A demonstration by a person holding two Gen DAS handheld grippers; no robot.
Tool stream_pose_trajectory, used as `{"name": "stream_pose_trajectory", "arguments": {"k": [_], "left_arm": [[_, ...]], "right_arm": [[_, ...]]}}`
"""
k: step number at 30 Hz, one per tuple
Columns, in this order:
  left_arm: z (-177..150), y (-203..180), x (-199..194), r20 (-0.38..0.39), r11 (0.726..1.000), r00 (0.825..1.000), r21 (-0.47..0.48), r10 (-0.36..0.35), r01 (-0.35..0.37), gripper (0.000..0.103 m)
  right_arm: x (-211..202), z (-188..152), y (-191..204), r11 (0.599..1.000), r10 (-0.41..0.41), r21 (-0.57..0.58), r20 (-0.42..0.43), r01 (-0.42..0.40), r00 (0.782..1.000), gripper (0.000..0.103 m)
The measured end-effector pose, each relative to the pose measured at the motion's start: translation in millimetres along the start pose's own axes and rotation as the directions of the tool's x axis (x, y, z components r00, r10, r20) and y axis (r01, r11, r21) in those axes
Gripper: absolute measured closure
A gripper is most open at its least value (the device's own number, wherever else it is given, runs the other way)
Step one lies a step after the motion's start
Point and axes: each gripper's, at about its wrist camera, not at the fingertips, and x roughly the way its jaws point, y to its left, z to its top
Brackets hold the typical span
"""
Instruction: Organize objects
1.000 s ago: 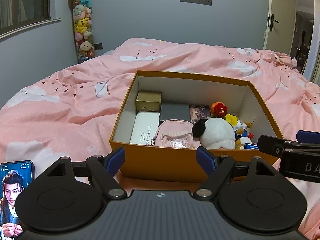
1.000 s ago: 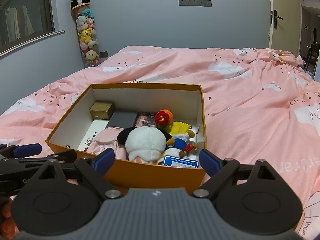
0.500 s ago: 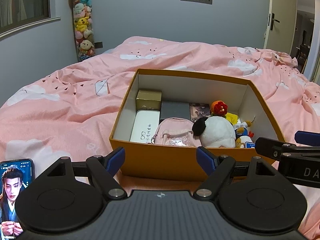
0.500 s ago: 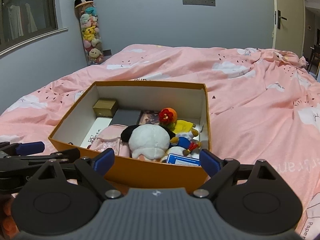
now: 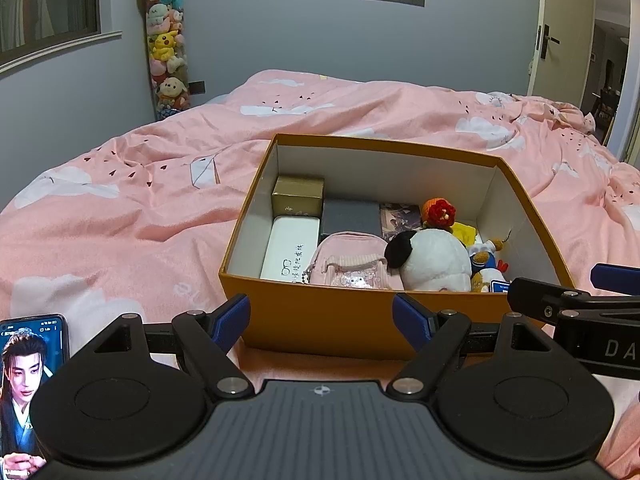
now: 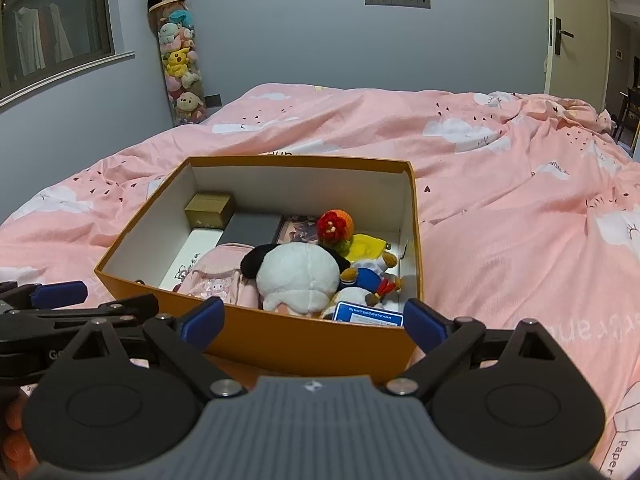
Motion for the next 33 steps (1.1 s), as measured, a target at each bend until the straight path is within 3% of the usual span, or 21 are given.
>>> {"name": "stream_pose_trajectory", "arguments": {"k": [33], "left_arm": [[-1.9,0.8,2.0,-0.016,1.000,1.000,0.002,-0.001,0.001,0.009]], "right_arm": [[3.2,-5.7,0.6,1.000,-0.001,-0.005,-0.011,0.001,1.000,0.007]]}}
